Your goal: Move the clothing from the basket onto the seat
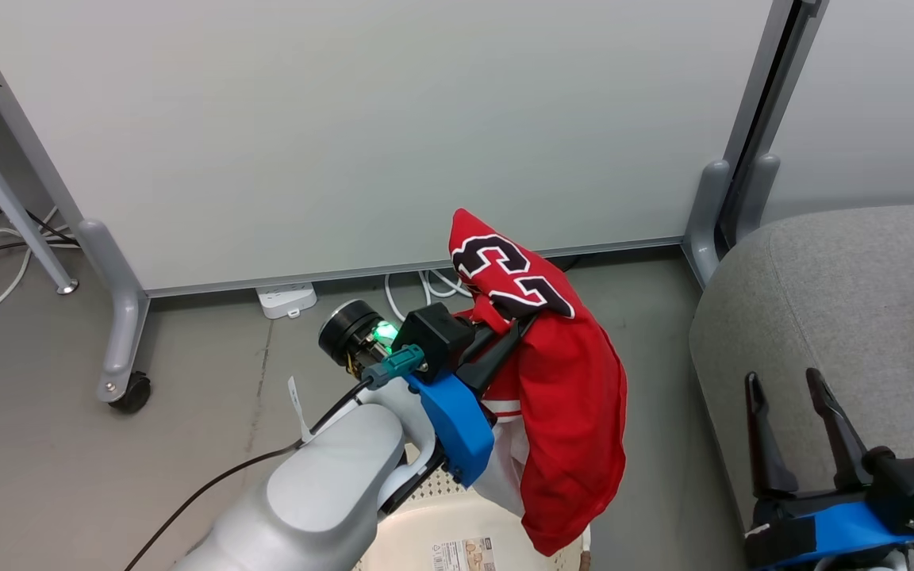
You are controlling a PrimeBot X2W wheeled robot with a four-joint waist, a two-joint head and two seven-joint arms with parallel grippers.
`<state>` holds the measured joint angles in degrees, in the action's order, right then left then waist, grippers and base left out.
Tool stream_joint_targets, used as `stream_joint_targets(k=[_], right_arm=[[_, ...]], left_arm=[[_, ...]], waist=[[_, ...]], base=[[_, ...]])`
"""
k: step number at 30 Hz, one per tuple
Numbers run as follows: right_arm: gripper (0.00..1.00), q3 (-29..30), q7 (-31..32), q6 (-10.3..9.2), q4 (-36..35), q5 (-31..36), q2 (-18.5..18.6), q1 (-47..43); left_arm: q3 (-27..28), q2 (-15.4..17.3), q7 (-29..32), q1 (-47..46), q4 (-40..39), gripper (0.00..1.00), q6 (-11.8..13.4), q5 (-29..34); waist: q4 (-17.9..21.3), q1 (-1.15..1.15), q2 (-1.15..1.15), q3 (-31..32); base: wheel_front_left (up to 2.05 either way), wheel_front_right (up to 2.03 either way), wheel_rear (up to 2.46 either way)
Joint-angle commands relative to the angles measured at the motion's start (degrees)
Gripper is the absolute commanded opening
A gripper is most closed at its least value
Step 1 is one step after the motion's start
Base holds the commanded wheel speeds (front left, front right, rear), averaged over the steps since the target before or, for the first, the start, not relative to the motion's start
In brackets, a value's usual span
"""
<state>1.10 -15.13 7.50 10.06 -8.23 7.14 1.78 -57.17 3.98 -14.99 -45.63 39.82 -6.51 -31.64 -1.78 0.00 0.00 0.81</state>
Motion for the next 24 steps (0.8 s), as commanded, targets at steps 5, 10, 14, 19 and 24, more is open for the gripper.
stream_joint_targets(k=[5,10,14,19,24], right_arm=[[1.00,-2.41,-0.02,-0.02,-1.03,0.04,0.35,0.55],[1.00,-6.12,-0.02,-0.02,-1.92,-0.21,0.41,2.32],[1.00,-10.11,-0.02,-0.02,-2.03,-0.25,0.89,4.15],[1.00,-15.10,-0.02,-0.02,-0.51,-0.52,1.94,7.69],[1.00,-19.51,-0.03,-0.02,3.55,-0.76,3.29,12.13]], left_arm=[[0.10,0.28,-0.28,0.73,0.07,0.00,0.33,-0.04],[-0.03,0.36,-0.28,0.98,0.09,0.00,0.43,0.23],[-0.24,0.28,-0.28,1.06,0.13,0.00,0.51,0.32],[-0.59,0.12,-0.28,0.71,0.05,0.00,0.53,0.42],[-0.91,-0.14,-0.28,-0.13,-0.27,0.00,0.64,0.54]], waist=[[0.03,0.00,0.00,-0.15],[0.13,0.00,0.00,-0.45],[0.22,0.00,0.00,-0.74],[0.14,0.00,0.00,-1.26],[-0.30,0.00,0.00,-2.22]], base=[[0.00,0.00,0.00],[0.00,0.00,0.00],[0.00,0.00,0.00],[0.00,0.00,0.00],[0.00,0.00,0.00]])
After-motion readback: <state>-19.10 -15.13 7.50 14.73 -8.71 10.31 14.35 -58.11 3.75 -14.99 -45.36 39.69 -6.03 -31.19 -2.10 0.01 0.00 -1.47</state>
